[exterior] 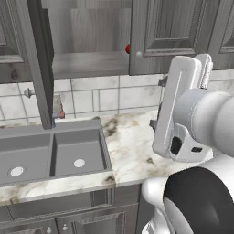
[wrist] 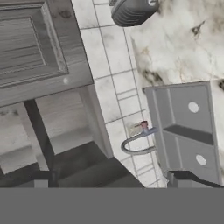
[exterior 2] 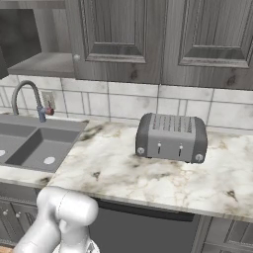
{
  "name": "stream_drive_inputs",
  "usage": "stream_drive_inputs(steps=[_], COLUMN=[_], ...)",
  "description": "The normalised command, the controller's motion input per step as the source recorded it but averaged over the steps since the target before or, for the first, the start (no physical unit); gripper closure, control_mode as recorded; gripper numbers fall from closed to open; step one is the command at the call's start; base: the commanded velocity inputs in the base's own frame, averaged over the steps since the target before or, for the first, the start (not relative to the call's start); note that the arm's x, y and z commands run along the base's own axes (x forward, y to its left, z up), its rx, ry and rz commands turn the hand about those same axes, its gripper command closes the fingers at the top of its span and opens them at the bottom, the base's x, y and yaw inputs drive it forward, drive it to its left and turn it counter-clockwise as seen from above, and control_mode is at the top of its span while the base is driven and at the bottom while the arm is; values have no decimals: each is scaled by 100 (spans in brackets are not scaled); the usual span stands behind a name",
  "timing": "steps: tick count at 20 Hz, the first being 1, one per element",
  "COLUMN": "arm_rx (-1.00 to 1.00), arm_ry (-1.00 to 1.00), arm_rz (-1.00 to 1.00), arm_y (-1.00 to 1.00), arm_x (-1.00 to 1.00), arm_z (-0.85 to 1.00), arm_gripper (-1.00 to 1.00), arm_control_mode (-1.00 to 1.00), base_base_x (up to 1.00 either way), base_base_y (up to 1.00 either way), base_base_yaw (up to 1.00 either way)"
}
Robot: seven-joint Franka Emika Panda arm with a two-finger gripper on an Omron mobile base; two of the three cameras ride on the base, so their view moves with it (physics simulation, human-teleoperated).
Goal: Pick the tomato from the counter and place it in the cabinet. Then close the cabinet.
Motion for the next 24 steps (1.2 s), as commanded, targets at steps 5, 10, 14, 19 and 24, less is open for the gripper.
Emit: stream_drive_inputs(steps=[5, 10, 14, 19, 24], arm_rx=[-12, -16, -17, -16, -17], arm_ry=[2, -1, -1, 0, -1], arm_rz=[0, 0, 0, 0, 0], arm_y=[78, 89, 75, 42, 42], arm_x=[-67, -42, 0, 44, 70], arm_z=[10, -2, -20, -25, -13], arm_gripper=[-100, -100, -100, -100, -100], arm_control_mode=[-100, -100, -100, -100, -100], base_base_x=[0, 0, 0, 0, 0], base_base_y=[0, 0, 0, 0, 0], base_base_yaw=[0, 0, 0, 0, 0])
